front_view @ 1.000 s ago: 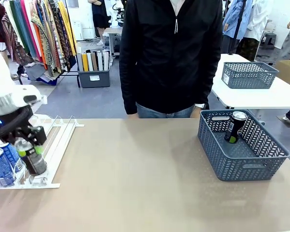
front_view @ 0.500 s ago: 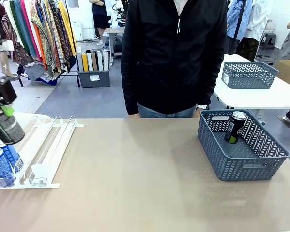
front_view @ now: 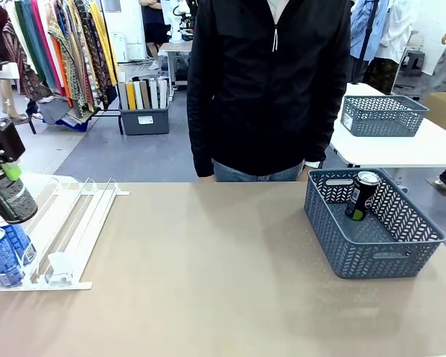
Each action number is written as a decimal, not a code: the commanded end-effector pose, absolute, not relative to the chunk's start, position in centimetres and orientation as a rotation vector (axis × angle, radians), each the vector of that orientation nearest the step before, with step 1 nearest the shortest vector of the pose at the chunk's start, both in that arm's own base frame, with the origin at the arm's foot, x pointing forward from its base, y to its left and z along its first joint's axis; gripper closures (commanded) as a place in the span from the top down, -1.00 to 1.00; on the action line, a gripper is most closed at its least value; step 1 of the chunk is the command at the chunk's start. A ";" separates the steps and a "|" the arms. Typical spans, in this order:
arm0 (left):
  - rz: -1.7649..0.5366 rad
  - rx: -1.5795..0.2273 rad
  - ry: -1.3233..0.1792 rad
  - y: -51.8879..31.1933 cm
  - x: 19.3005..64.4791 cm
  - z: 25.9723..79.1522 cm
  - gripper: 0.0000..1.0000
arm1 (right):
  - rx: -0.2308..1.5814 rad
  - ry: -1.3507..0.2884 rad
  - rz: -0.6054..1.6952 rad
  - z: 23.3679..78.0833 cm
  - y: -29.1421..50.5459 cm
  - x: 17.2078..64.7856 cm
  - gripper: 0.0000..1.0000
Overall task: Retrieve and store the cans from the dispenser.
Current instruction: Pick up the last remaining can from one row of the Automatic Can Dispenser and place it in the middle of the table, then pick up one can from the Automatic Can Dispenser and place it in the middle of the table.
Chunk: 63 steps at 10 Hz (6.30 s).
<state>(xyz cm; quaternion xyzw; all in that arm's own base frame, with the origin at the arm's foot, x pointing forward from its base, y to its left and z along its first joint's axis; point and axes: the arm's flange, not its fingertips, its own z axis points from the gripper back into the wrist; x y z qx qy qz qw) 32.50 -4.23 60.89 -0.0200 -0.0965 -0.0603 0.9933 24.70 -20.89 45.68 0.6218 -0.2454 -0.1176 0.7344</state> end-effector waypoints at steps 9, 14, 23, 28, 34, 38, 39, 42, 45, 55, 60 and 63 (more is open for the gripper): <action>-0.648 -0.095 -0.197 -37.6 44.5 51.2 -1.00 | 1.372 -0.555 -0.237 45.9 -21.0 24.7 1.00; -0.679 -0.008 -0.072 -43.0 45.8 42.4 -1.00 | 1.372 -0.555 -0.237 45.9 -21.0 24.7 1.00; -0.669 -0.004 -0.074 -41.8 45.2 41.1 1.00 | 1.372 -0.555 -0.237 45.9 -21.0 24.7 1.00; -0.569 -0.118 -0.274 -33.5 41.1 54.7 1.00 | 1.372 -0.555 -0.237 45.9 -21.0 24.7 1.00; -0.053 -0.781 -0.272 2.8 33.3 58.6 1.00 | 1.372 -0.555 -0.237 45.9 -21.0 24.7 1.00; 0.226 -1.091 -0.192 15.5 30.2 51.6 1.00 | 1.372 -0.555 -0.237 45.9 -21.0 24.7 1.00; 0.210 -1.099 -0.184 15.3 30.3 51.1 1.00 | 1.372 -0.555 -0.237 45.9 -21.0 24.7 1.00; 0.251 -1.077 -0.188 16.9 28.4 50.1 1.00 | 1.372 -0.555 -0.237 45.9 -21.0 24.7 1.00; 0.251 -1.077 -0.188 16.9 28.4 50.1 1.00 | 1.372 -0.555 -0.237 45.9 -21.0 24.7 1.00; 0.181 -0.299 -0.126 13.9 31.9 50.4 1.00 | 1.372 -0.555 -0.237 45.9 -21.0 24.7 1.00; 0.034 -0.137 -0.137 10.6 33.9 50.3 1.00 | 1.372 -0.555 -0.237 45.9 -21.0 24.7 1.00; 0.034 -0.137 -0.137 10.6 33.9 50.3 1.00 | 1.372 -0.555 -0.237 45.9 -21.0 24.7 1.00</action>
